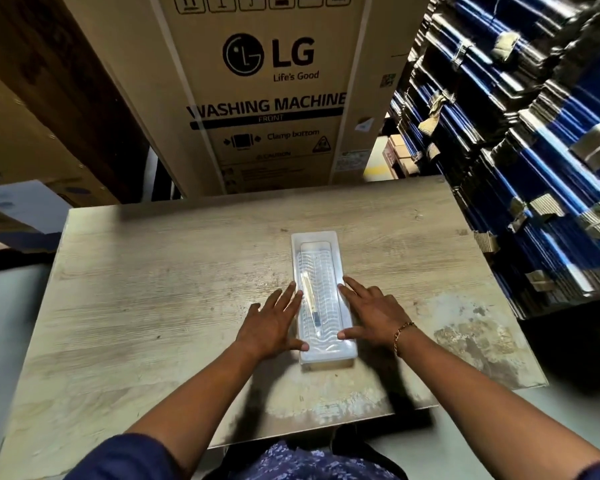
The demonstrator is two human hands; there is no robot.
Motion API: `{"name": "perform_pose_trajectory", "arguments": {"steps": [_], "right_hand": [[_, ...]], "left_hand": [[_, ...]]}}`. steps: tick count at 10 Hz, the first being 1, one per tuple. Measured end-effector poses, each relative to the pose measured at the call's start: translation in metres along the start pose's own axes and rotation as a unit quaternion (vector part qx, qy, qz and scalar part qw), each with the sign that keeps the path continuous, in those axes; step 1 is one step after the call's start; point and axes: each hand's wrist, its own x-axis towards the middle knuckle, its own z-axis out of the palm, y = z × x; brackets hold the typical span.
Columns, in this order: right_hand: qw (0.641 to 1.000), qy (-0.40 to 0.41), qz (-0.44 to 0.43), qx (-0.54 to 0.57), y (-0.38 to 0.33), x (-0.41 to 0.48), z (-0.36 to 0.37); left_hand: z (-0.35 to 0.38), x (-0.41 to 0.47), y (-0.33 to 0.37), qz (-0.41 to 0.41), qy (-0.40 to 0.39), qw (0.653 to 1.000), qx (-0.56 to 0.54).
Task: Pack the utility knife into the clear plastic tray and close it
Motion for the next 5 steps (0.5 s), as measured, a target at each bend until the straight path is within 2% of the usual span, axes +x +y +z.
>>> {"name": "perform_pose_trajectory", "arguments": {"steps": [3,4,5], "right_hand": [[0.998,-0.031,0.011,-0.053,-0.011,0.016,-0.031],[0.996,-0.041,0.013,-0.084,-0.016,0.026,-0.051],[0.999,-0.015,0.003,-0.031,-0.014,0.029,-0.06]], "left_hand": [[-0.005,-0.003,0.004,-0.014,0.017,1.0,0.0],[-0.018,-0.004,0.006,-0.018,-0.003,1.0,-0.019],[-0.002,-0.001,0.002,0.0,0.166,0.986,0.001]]}}
